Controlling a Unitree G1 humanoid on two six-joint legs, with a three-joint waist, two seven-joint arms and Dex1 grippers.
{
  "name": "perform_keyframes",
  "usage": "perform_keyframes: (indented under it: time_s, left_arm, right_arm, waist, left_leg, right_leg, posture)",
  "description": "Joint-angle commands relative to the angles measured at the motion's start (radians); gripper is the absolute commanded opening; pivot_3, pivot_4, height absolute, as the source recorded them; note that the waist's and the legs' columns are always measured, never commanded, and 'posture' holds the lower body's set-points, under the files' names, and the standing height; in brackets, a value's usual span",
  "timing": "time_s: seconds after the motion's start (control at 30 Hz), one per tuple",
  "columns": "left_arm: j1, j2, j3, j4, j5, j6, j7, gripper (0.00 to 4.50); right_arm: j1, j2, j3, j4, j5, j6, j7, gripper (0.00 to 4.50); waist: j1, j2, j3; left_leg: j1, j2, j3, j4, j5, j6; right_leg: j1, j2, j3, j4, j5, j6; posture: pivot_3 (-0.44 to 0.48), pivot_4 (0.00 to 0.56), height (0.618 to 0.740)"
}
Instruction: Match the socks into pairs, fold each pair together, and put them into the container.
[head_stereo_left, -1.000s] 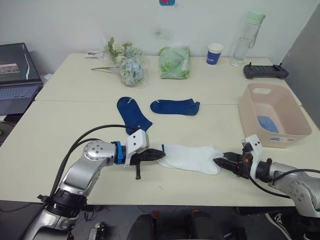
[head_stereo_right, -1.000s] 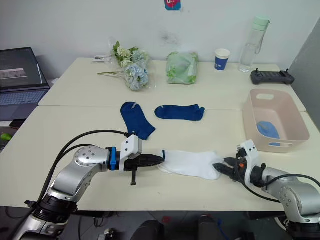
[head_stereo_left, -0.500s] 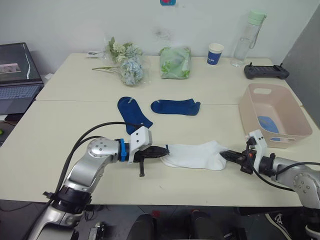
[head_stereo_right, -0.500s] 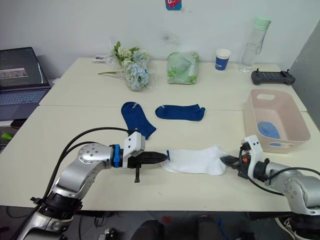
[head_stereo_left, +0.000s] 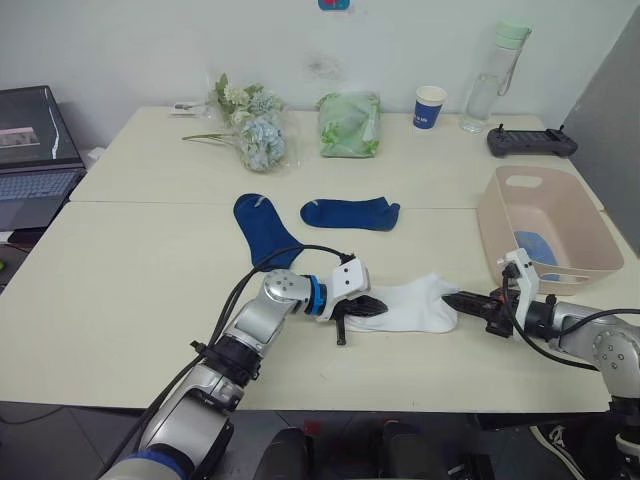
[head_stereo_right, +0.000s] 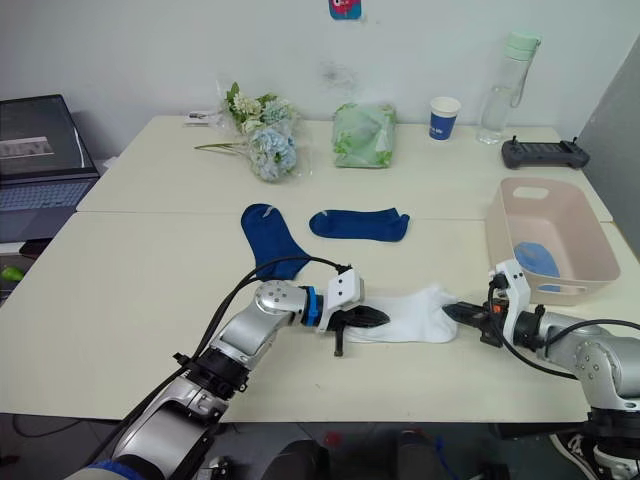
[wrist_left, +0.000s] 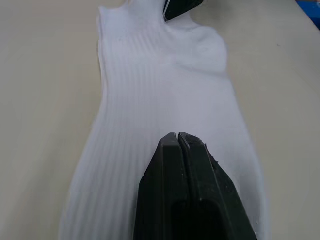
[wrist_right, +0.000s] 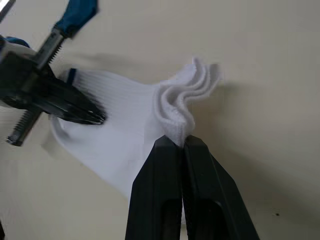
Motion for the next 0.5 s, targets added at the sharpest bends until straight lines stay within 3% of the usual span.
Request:
perform_keyframes:
  time_s: [0.03,0.23,0.5]
  left_arm:
    - [0.000,-0.003,-0.016,0.030,0.037,-0.030,0.009,0.00]
    - [0.036,0.011,-0.015,-0.016,0.034,-0.007,-0.007,0.00]
    - [0.063,0.006,0.050,-0.123,-0.025,0.069,0.024,0.00]
  right_arm:
    - [-0.019,0.024,-0.085,-0.073,0.142,0.075,-0.011,0.03]
    - [-0.057,0.113,-0.119,-0.127,0.332,0.165,-0.103,0.03]
    - [-0.089,0.206,-0.036,-0.143,0.373,0.163,-0.216,0.03]
  waist:
    - [0.000,0.000,0.000]
    - [-0.001,0.000,0.000]
    - [0.000,0.000,0.000]
  left_leg:
    - [0.000,0.000,0.000,0.000,0.000,0.000]
    - [0.000,0.000,0.000,0.000,0.000,0.000]
    - [0.000,0.000,-0.001,0.000,0.000,0.000]
  right_leg:
    - [0.000,0.000,0.000,0.000,0.000,0.000]
    - [0.000,-0.001,0.000,0.000,0.000,0.000]
    - [0.000,-0.001,0.000,0.000,0.000,0.000]
  posture:
    - [0.000,0.150,0.740]
    - [0.000,0.150,0.740]
    - [0.000,0.150,0.740]
